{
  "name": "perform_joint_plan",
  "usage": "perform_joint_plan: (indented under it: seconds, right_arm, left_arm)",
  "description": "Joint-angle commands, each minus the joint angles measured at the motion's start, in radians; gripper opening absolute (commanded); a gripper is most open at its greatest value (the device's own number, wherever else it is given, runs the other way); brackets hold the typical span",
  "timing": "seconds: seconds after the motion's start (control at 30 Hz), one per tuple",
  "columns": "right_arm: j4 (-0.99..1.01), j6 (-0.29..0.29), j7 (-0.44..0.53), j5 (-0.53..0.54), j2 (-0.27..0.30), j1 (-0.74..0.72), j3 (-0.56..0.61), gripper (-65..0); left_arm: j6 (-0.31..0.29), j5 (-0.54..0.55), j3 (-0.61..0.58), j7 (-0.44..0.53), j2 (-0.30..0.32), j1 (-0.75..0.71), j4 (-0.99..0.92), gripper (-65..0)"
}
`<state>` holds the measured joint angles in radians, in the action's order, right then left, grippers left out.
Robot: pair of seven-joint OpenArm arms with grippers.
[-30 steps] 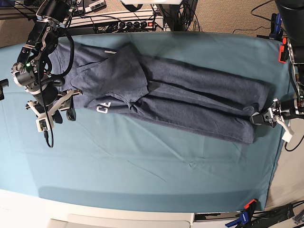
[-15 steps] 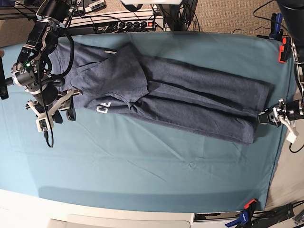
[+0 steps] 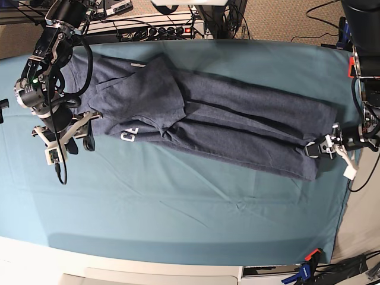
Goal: Fold the T-shirt properly
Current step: 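Release the shirt with the right gripper and move the left gripper to the hem end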
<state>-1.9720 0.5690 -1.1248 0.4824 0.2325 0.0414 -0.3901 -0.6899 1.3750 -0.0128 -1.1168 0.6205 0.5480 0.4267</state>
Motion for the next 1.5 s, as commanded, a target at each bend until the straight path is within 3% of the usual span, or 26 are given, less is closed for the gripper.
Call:
perform_joint_plan:
  seconds: [0.0,0.23,0.3,0.37,0.4,0.6,0.83,0.97,1.13,1.47]
  right_arm:
    - [-0.018,-0.001,0.028,0.010,0.012,-0.016,-0.005,-37.4]
    - [-0.018,-0.001,0.027,0.010,0.012,-0.016,-0.005,-37.4]
    - [-0.018,-0.001,0.027,0.010,0.012,-0.016,-0.005,-37.4]
    - [-0.018,-0.001,0.027,0.010,0.012,-0.016,-0.005,-37.4]
    - [-0.018,0.000,0.027,0.010,0.012,-0.016,-0.005,-37.4]
    - [-0.018,-0.004,0.026,-0.004,0.012,-0.016,-0.005,-37.4]
    - [-0.018,-0.117,0.040,-0.187,0.012,-0.016,-0.005,-37.4]
    - [-0.018,-0.126,0.042,-0.223,0.012,-0.011,-0.005,-37.4]
    - [-0.017,-0.153,0.043,-0.248,0.011,0.007,-0.040,-37.4]
    - [-0.017,-0.174,0.057,-0.266,0.011,0.088,-0.246,-37.4]
  left_arm:
    - [-0.003,-0.006,0.002,-0.008,0.008,0.017,0.010,-39.0]
    - [-0.003,0.010,0.002,-0.008,0.009,0.017,0.010,-41.6]
    - [-0.004,0.010,0.002,-0.008,0.009,0.017,0.010,-48.6]
    - [-0.006,0.012,0.002,-0.008,0.009,0.017,0.010,-62.3]
    - [-0.008,0.021,0.002,-0.008,0.008,0.017,0.010,-65.0]
    - [-0.008,0.079,0.002,-0.024,0.008,0.021,0.011,-65.0]
    - [-0.008,0.109,0.002,-0.126,0.006,0.034,0.067,-65.0]
    - [-0.008,0.109,0.002,-0.145,-0.009,0.034,0.107,-65.0]
    - [-0.008,0.109,0.002,-0.175,-0.062,0.034,0.139,-65.0]
    - [-0.008,0.109,-0.001,-0.211,-0.180,0.034,0.256,-65.0]
